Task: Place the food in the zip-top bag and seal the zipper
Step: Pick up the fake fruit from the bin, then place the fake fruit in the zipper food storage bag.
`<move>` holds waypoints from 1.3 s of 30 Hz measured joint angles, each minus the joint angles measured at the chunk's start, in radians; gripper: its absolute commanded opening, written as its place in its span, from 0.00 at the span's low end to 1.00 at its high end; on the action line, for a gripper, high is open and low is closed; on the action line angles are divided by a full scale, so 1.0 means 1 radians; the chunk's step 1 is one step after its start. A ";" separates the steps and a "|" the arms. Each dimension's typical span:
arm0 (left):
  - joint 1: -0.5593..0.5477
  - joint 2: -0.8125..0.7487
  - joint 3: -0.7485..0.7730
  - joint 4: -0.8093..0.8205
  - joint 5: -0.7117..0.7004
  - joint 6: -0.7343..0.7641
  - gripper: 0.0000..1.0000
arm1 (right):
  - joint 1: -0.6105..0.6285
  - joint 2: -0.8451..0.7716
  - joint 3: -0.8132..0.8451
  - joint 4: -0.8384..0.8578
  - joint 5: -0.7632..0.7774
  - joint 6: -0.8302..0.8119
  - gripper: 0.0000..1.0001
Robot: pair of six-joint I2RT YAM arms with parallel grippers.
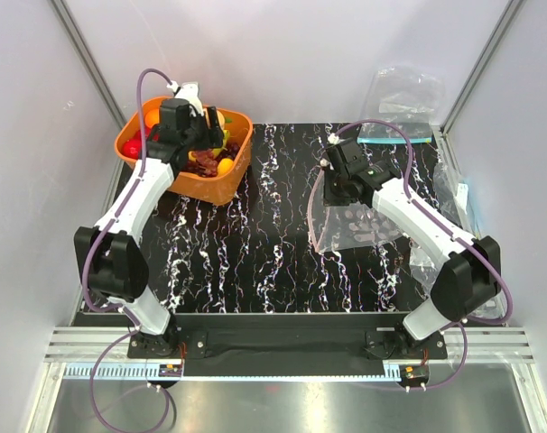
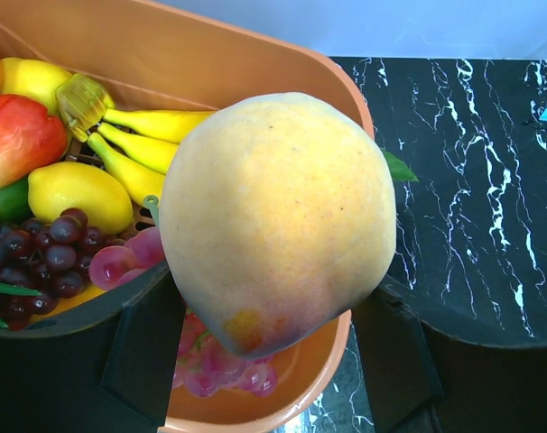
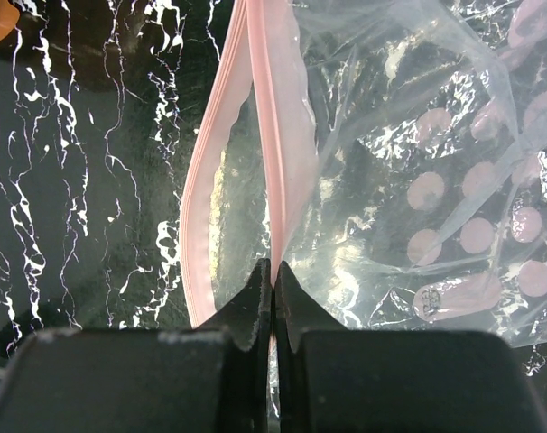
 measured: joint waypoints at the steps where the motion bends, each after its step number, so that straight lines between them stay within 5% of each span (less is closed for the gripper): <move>1: -0.005 0.000 0.000 0.000 0.000 0.000 0.42 | 0.000 -0.003 0.000 0.000 0.000 -0.002 0.00; 21: -0.196 -0.218 -0.050 0.019 0.002 -0.023 0.42 | 0.000 -0.013 -0.002 0.028 -0.061 0.007 0.00; 39: -0.396 -0.297 -0.273 0.241 0.134 -0.192 0.36 | -0.001 -0.027 -0.010 0.101 -0.158 0.047 0.00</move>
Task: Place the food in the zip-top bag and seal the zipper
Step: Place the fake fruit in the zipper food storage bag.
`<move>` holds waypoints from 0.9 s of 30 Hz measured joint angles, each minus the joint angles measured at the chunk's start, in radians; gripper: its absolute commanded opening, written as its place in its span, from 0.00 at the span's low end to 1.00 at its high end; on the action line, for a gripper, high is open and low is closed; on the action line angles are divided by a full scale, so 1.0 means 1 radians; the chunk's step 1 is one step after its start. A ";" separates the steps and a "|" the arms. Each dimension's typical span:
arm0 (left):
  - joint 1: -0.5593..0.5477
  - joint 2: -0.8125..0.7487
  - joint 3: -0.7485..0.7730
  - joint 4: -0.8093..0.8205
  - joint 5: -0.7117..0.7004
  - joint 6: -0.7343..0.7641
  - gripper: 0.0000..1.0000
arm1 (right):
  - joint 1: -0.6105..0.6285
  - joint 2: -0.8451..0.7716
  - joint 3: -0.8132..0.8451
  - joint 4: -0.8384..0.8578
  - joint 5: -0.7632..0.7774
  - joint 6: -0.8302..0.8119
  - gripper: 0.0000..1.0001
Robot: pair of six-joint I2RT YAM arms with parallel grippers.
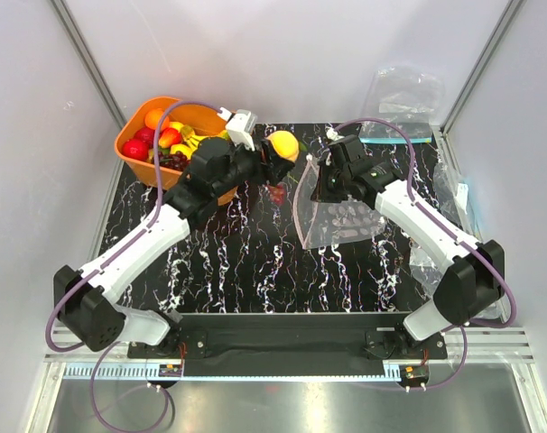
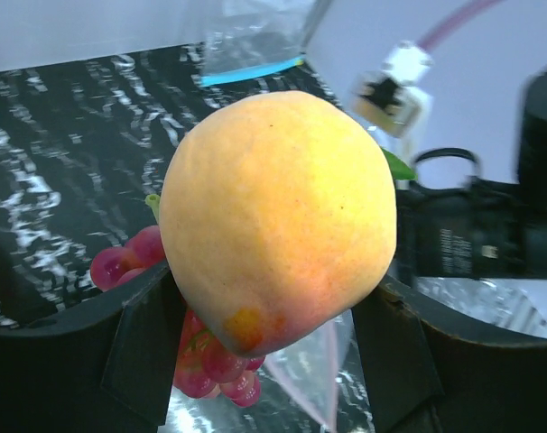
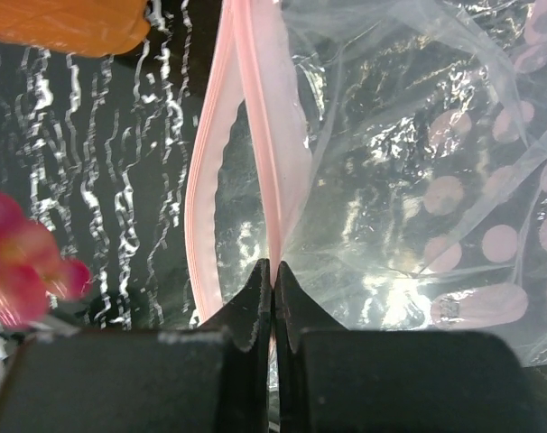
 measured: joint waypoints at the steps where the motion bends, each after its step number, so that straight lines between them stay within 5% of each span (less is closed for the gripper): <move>1: -0.016 -0.005 -0.010 0.017 0.003 -0.009 0.36 | -0.001 -0.002 -0.003 0.005 -0.011 0.004 0.00; 27: -0.172 -0.041 -0.229 0.555 0.022 -0.210 0.32 | -0.055 -0.147 -0.055 0.031 -0.239 0.106 0.00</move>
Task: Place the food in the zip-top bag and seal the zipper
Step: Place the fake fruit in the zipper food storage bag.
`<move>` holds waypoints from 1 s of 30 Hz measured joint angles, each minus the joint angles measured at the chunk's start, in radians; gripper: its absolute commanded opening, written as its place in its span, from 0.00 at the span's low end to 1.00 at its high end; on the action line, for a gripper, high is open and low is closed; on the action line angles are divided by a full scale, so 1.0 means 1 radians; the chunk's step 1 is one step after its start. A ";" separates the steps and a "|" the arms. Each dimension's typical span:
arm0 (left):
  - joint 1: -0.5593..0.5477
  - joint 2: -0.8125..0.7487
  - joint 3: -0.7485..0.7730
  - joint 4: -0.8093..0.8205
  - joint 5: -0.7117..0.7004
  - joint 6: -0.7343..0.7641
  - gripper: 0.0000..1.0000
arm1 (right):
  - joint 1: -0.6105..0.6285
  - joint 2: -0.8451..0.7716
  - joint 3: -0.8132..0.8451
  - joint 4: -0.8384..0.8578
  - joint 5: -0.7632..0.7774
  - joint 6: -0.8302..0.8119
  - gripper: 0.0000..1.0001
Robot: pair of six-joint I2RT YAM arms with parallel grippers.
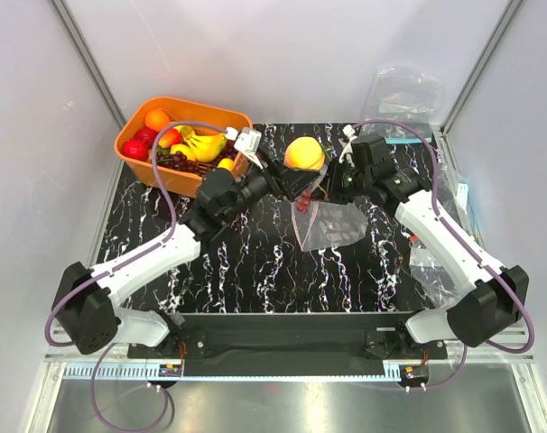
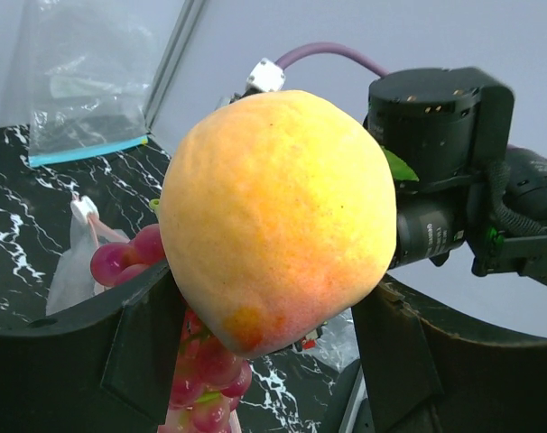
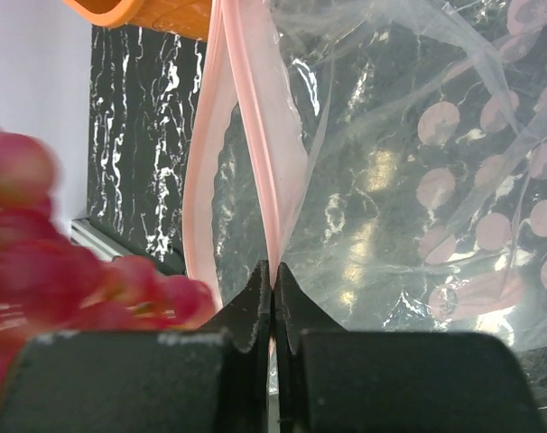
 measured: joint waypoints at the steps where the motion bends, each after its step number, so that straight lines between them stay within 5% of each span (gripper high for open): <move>1: 0.000 0.005 -0.010 0.014 0.003 -0.006 0.32 | -0.003 -0.001 0.000 0.000 -0.006 0.002 0.00; 30: -0.003 0.114 -0.158 0.134 0.052 -0.021 0.32 | -0.079 -0.033 0.000 -0.054 -0.024 0.003 0.00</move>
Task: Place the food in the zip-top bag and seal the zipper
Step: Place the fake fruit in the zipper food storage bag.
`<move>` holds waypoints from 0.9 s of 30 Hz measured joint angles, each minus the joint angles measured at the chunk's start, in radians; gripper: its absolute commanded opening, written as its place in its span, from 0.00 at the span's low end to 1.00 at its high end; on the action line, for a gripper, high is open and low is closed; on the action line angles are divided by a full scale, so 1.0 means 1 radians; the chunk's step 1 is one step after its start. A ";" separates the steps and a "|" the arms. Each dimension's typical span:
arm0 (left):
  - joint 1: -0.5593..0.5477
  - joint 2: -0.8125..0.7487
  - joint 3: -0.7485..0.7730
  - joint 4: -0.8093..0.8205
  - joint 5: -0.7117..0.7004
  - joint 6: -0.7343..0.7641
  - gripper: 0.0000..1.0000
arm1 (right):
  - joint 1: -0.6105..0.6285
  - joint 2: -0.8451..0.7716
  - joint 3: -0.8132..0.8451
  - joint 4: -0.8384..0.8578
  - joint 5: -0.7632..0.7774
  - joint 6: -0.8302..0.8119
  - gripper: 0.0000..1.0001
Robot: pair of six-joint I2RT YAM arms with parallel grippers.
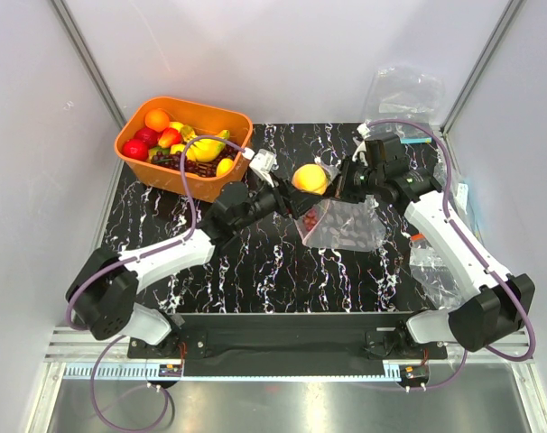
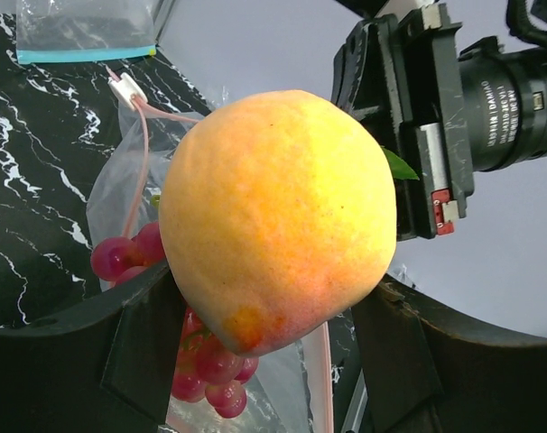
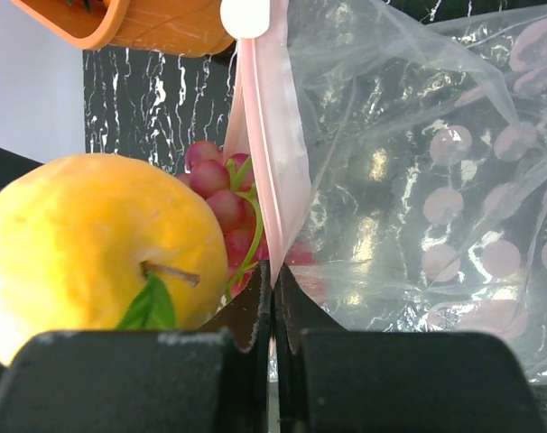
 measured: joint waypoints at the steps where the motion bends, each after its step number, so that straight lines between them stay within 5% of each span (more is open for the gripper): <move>1: 0.000 0.004 0.000 0.000 0.001 0.001 0.32 | 0.000 0.000 0.000 -0.001 0.003 -0.002 0.00; 22: -0.021 0.175 0.016 -0.137 -0.001 0.044 0.32 | -0.010 -0.010 0.000 -0.040 0.072 -0.061 0.00; 27: -0.053 0.219 0.079 -0.222 -0.017 0.068 0.42 | -0.010 -0.010 0.000 -0.051 0.072 -0.072 0.00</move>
